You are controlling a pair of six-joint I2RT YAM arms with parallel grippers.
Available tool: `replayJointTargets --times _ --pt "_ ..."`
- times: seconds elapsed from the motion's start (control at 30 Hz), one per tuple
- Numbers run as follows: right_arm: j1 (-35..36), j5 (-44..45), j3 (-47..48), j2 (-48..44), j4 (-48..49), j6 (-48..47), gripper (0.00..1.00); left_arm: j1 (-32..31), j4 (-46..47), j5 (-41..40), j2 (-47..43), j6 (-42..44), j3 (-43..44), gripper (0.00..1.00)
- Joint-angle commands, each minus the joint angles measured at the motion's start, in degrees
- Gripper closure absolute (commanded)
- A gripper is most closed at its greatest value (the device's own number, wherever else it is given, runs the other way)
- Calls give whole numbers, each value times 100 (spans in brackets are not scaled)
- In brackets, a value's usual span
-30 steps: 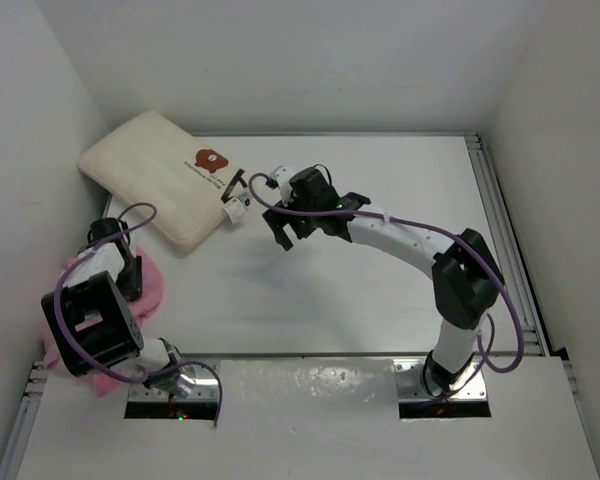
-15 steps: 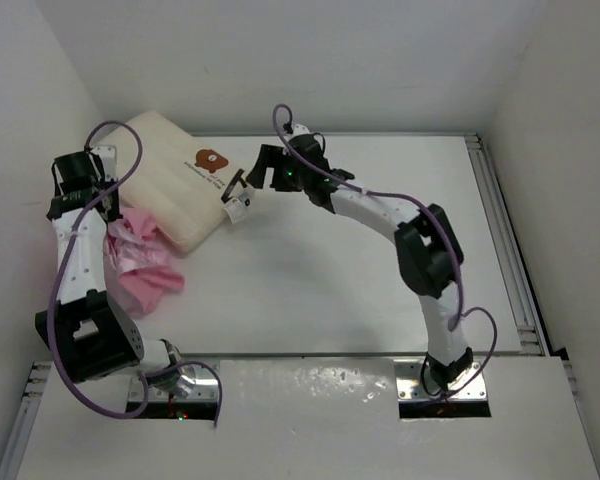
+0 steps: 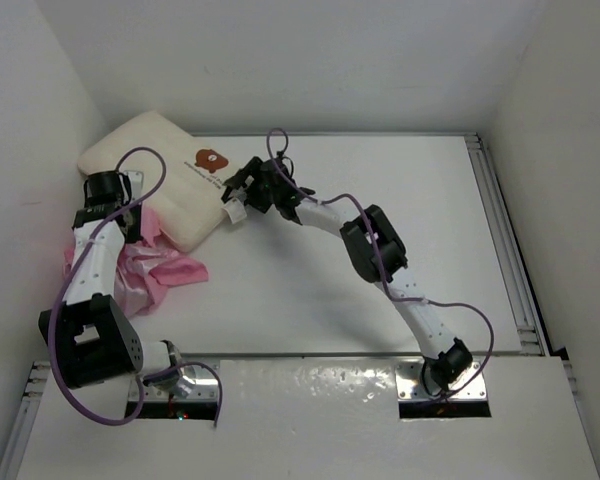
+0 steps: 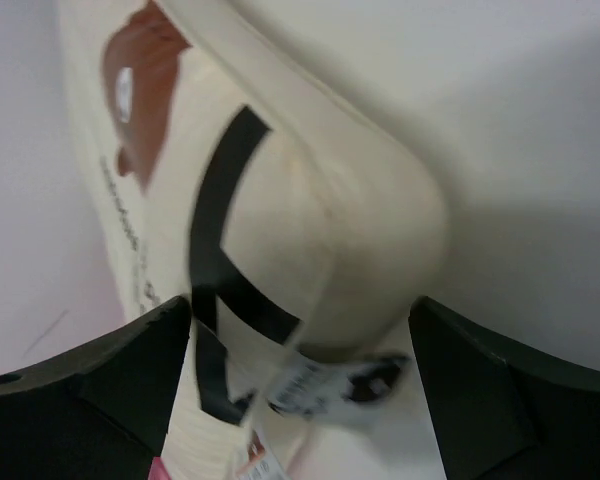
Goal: Put the pillow into the pillowcase
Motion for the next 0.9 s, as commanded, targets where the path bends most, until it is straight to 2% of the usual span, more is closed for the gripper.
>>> replayJointTargets --times 0.0,0.1,0.13,0.2,0.27,0.3,0.33,0.37,0.4,0.43,0.47,0.53,0.57,0.6,0.67,0.7,0.77,0.8,0.87 --pt "182 84 407 371 1098 573 15 -113 205 -115 -93 -109 33 100" --pt "165 76 399 679 1417 1065 41 -139 214 -185 -84 -126 50 100" --pt "138 84 320 749 1470 1119 67 -113 231 -185 -84 -135 41 100" --pt "68 -64 118 680 1671 1251 99 -130 258 -203 -76 -179 59 100" --pt "-151 -266 -591 190 1891 1191 100 -130 266 -211 -58 -249 94 100" --pt "-282 -363 -951 -134 2371 877 100 -113 284 -177 -58 -267 120 100" --pt "-580 -555 -1869 -468 2602 682 100 -121 293 -168 -49 -293 138 100" --pt "-748 -688 -2348 -1281 2744 419 100 -113 301 -141 -14 -319 173 100" --pt "-1141 -1063 -3205 -1724 2849 -184 100 -113 345 -63 12 -363 191 100" --pt "-1371 -1067 -3588 -2163 2737 -503 100 -130 372 -27 12 -363 200 100" --pt "-1591 -1354 -3940 -3012 2258 -1054 100 -139 398 69 82 -372 243 100" --pt "-2346 -1462 -4907 -3773 1589 -1523 100 -165 486 140 214 -416 296 100" --pt "-2593 -1341 -5188 -4446 819 -1934 100 -235 504 210 258 -434 383 100" --pt "-3065 -1235 -5591 -4731 429 -2147 100 -279 530 254 311 -434 428 100" --pt "-3394 -902 -5779 -5293 -615 -3022 100 -454 530 359 469 -390 550 100" --pt "-3543 -830 -5780 -5384 -917 -3376 91 -534 513 403 591 -364 708 100" --pt "-3580 -908 -5545 -5385 -1636 -4288 81 -814 478 552 750 -276 1076 100" --pt "-3597 -987 -5395 -5358 -1876 -4555 66 -920 382 605 959 -232 1261 100" --pt "-3632 -962 -5122 -5271 -2568 -4908 54 -1436 188 694 1232 -39 1726 100"
